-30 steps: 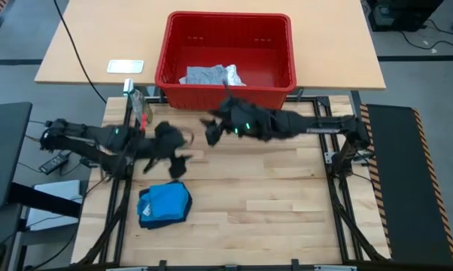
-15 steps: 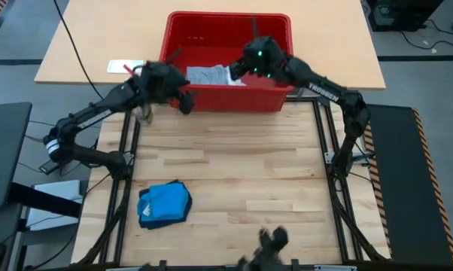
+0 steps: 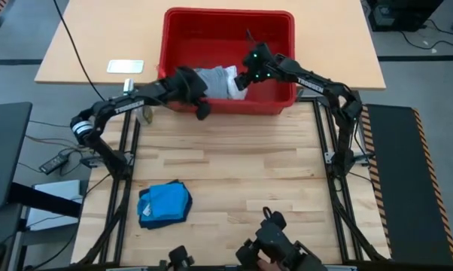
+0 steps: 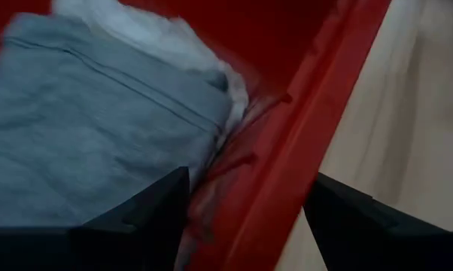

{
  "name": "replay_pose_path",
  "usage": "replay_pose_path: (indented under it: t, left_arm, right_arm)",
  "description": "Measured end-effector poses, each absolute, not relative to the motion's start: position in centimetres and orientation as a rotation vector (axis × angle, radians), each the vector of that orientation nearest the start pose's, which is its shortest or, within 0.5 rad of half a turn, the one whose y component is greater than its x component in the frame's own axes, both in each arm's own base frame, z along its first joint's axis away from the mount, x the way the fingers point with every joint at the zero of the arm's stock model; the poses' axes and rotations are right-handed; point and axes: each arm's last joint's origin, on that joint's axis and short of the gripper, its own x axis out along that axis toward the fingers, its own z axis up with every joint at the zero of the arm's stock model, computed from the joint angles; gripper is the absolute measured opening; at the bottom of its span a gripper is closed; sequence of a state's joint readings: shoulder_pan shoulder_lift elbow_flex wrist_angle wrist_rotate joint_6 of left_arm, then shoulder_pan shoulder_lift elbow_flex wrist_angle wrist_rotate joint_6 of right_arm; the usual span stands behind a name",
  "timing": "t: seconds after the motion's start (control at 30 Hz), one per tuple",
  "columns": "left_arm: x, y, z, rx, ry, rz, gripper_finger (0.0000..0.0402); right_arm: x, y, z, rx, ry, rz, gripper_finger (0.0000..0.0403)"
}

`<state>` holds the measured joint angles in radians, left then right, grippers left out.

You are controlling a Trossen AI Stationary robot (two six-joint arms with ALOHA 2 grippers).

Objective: Fold laundry
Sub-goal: Fold the white shirt

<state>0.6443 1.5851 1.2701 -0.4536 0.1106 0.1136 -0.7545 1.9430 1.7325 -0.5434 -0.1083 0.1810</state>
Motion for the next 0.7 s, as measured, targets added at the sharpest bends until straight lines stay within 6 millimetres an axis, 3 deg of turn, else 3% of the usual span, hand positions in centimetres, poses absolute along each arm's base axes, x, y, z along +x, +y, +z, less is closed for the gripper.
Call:
replay_pose_path:
  t: [0.23,0.43,0.57,0.7]
  left_arm:
    - [28.1,20.2,27.0,-0.193,0.821,0.468,0.0256]
    - [28.1,20.4,26.8,-0.205,0.826,0.481,0.0255]
    - [28.0,20.5,26.8,-0.207,0.828,0.49,0.0255]
    - [27.9,20.6,26.7,-0.205,0.839,0.489,0.0255]
  right_arm:
    - [32.7,-32.3,26.8,0.406,0.58,-0.628,0.0222]
    - [33.3,-34.9,22.0,0.532,0.549,-0.533,0.0237]
    - [34.2,-35.4,20.3,0.552,0.515,-0.401,0.0246]
    - [35.2,-35.2,20.1,0.555,0.492,-0.329,0.0248]
